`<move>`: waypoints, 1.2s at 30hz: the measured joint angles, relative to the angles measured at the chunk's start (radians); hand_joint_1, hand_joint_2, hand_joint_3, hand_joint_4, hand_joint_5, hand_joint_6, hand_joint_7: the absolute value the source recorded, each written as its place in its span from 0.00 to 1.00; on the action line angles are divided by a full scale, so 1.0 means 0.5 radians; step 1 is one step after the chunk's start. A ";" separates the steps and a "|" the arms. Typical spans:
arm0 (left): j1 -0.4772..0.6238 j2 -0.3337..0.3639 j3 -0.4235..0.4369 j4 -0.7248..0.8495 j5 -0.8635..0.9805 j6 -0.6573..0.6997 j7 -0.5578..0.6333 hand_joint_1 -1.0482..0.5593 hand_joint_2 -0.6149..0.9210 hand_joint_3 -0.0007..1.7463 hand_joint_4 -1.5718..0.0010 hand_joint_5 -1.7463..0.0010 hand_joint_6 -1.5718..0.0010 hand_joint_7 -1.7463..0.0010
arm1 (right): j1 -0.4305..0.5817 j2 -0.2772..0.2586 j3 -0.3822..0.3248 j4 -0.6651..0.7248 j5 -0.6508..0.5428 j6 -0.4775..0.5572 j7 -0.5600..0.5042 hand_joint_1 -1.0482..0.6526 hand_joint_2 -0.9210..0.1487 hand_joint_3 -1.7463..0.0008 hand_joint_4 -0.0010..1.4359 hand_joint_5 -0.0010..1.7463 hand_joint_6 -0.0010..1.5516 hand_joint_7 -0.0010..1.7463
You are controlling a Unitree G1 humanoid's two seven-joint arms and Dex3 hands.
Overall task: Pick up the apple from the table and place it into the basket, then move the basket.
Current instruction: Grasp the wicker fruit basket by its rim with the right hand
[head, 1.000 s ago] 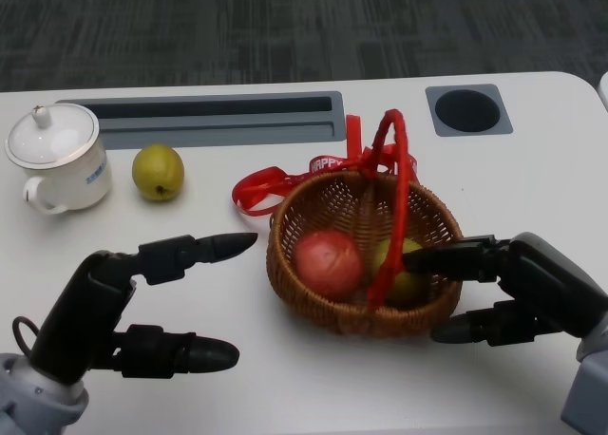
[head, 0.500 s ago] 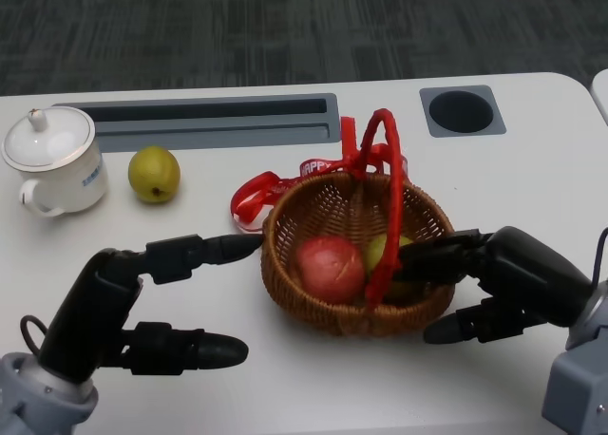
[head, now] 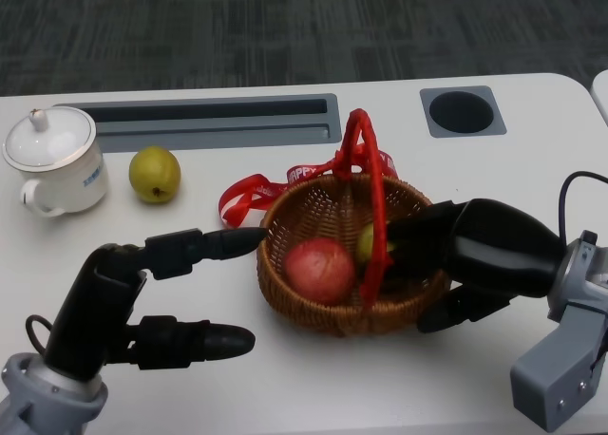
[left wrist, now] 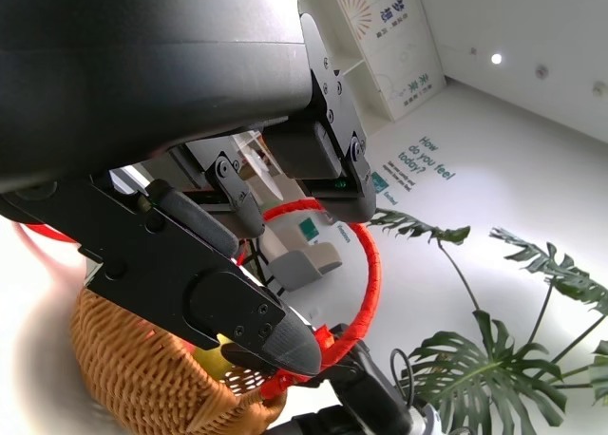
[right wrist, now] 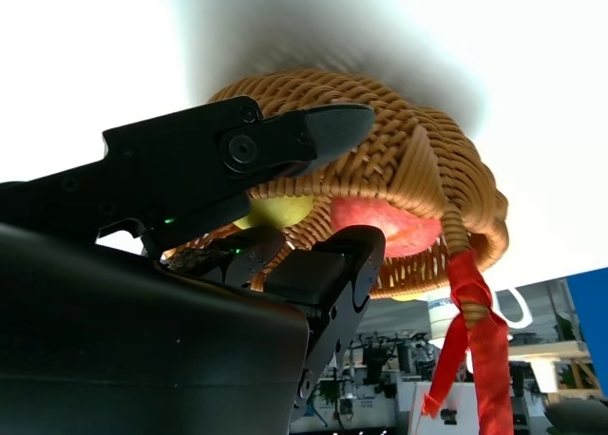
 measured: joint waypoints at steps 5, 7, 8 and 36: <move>0.031 -0.031 0.004 -0.043 0.002 0.001 0.041 0.30 0.85 0.00 0.37 0.97 0.43 0.98 | 0.001 -0.010 0.045 -0.010 -0.018 0.124 -0.083 0.49 0.00 0.95 0.72 0.05 0.57 0.04; 0.037 -0.041 0.008 -0.056 0.003 0.001 0.058 0.30 0.85 0.00 0.36 0.97 0.42 0.98 | 0.003 -0.021 0.048 -0.016 -0.011 0.146 -0.080 0.50 0.00 0.96 0.75 0.05 0.57 0.03; 0.038 -0.045 0.012 -0.064 0.003 0.001 0.066 0.30 0.85 0.00 0.36 0.97 0.42 0.98 | 0.003 -0.026 0.050 -0.020 -0.007 0.159 -0.076 0.50 0.00 0.97 0.77 0.05 0.58 0.02; 0.109 -0.112 0.084 -0.038 0.006 -0.139 0.143 0.32 0.86 0.00 0.33 0.98 0.39 0.99 | -0.143 0.234 0.262 0.408 -0.056 0.869 -0.105 0.51 0.07 1.00 0.71 0.32 0.64 0.01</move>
